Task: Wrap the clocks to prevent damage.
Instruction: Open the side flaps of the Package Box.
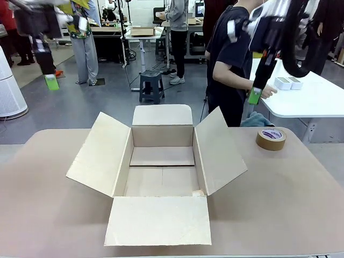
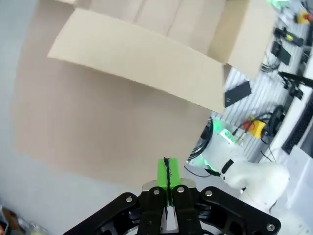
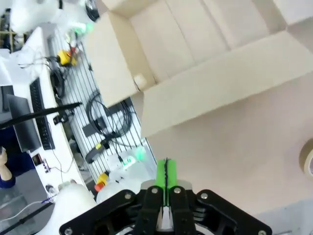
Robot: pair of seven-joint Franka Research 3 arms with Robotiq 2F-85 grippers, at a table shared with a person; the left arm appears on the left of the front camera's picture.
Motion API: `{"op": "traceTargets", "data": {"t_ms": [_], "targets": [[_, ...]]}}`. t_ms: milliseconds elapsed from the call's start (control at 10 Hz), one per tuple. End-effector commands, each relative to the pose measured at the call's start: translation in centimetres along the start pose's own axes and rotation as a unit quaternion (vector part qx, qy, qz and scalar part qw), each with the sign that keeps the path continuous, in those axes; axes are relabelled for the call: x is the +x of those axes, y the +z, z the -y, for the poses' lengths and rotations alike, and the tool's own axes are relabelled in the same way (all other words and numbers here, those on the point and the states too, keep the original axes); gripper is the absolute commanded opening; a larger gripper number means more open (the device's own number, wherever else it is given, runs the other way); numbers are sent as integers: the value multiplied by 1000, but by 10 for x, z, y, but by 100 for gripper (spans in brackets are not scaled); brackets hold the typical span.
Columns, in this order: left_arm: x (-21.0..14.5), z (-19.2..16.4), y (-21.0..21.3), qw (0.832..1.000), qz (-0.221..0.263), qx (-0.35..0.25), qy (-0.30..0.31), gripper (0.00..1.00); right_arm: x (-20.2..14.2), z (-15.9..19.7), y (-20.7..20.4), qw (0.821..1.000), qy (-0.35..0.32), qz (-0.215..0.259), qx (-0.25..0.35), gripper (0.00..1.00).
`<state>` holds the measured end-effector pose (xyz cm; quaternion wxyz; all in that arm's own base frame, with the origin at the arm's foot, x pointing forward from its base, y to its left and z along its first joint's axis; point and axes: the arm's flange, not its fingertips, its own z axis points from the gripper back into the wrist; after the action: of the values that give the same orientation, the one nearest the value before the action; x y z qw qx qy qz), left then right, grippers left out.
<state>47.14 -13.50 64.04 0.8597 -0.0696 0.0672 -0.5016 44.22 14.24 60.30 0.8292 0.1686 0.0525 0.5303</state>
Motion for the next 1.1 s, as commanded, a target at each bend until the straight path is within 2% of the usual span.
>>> {"op": "traceTargets", "data": {"t_ms": [0,100,700,900,1000], "targets": [[9,5,-1,999,24,38,13,1,4,3,-3,1000,-6,-9,-23,1],[0,0,0,1000,0,0,0,1,0,0,0,1000,0,0,0,1],[4,-2,-3,1000,0,2,11,1,-1,3,0,1000,-1,-7,-10,1],[28,23,-10,990,25,50,126,1,25,-23,-18,994,-95,-7,-51,1],[38,38,-15,980,25,105,169,1,35,-32,-25,993,-99,12,-63,1]]}}
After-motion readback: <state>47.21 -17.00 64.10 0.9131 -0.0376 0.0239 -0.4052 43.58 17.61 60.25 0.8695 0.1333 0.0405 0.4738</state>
